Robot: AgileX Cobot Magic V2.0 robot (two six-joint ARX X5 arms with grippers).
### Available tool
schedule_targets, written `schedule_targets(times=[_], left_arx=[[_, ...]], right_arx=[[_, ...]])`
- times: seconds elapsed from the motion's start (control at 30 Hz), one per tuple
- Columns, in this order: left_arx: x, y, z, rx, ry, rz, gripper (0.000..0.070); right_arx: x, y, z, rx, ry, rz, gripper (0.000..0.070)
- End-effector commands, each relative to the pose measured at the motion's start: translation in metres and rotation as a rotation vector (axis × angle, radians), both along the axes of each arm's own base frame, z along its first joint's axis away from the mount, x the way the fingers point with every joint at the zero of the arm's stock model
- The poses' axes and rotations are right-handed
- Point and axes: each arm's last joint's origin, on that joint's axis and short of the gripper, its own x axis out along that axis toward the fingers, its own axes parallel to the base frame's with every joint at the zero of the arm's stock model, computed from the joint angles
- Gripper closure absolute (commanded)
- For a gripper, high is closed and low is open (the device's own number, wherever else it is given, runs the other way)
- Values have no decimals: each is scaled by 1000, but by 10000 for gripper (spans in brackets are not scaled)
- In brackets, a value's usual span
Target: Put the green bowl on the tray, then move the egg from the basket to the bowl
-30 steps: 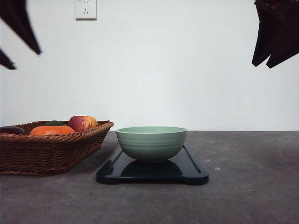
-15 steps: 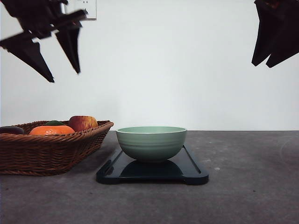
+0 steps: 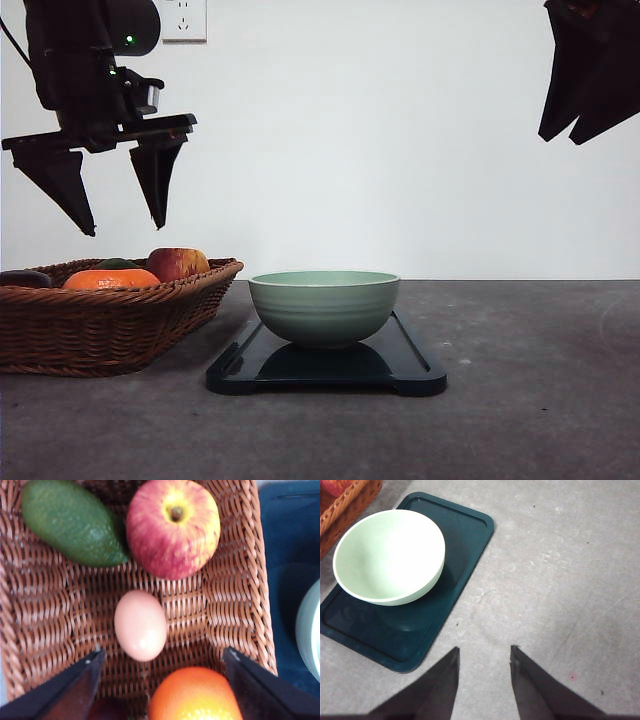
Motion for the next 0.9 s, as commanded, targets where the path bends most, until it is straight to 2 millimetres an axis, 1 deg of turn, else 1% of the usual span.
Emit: schedule_targets(times=[0.0, 0.4, 0.87], left_arx=[[8, -3, -5, 9, -2, -11, 183], [24, -5, -38, 38, 60, -3, 188], [35, -4, -59, 73, 84, 14, 189]], right_arx=[[2, 2, 0, 5, -3, -3, 501], [2, 2, 0, 8, -1, -6, 501], [2, 2, 0, 21, 1, -18, 501]])
